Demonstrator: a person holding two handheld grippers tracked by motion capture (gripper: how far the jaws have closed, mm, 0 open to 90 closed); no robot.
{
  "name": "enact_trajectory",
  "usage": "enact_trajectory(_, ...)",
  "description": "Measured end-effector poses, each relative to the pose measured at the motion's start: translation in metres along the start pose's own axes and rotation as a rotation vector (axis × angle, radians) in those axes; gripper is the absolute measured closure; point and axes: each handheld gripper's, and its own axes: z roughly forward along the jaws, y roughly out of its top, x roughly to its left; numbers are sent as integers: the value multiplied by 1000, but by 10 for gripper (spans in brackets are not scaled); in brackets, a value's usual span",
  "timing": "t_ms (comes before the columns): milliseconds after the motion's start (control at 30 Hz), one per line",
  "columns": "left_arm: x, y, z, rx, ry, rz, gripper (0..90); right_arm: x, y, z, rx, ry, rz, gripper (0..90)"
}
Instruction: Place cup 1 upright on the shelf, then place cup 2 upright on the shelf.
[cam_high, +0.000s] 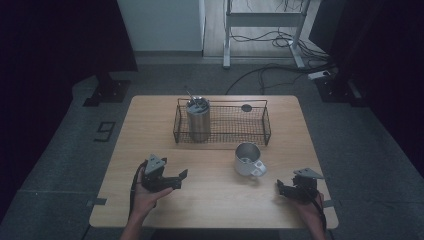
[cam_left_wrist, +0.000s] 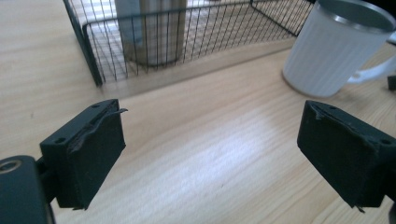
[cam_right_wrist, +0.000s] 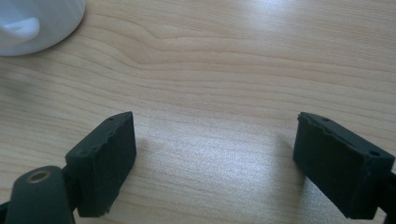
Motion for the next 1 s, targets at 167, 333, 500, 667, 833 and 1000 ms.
enact_trajectory(167,4,-16,5,43,21,5,83,0,0,0,1,-1,0,127)
enact_trajectory(333,7,-22,8,65,37,14,84,0,0,0,2,-3,3,125)
enact_trajectory(500,8,-22,9,59,33,3,84,0,1,0,2,-3,4,122)
enact_trajectory(667,9,-20,9,51,30,1,84,1,0,-2,-23,-16,1,126)
enact_trajectory(833,12,-20,6,43,27,-12,84,0,1,-10,-66,4,14,128)
enact_trajectory(1000,11,-21,5,38,18,-6,84,3,7,-20,-123,64,45,130)
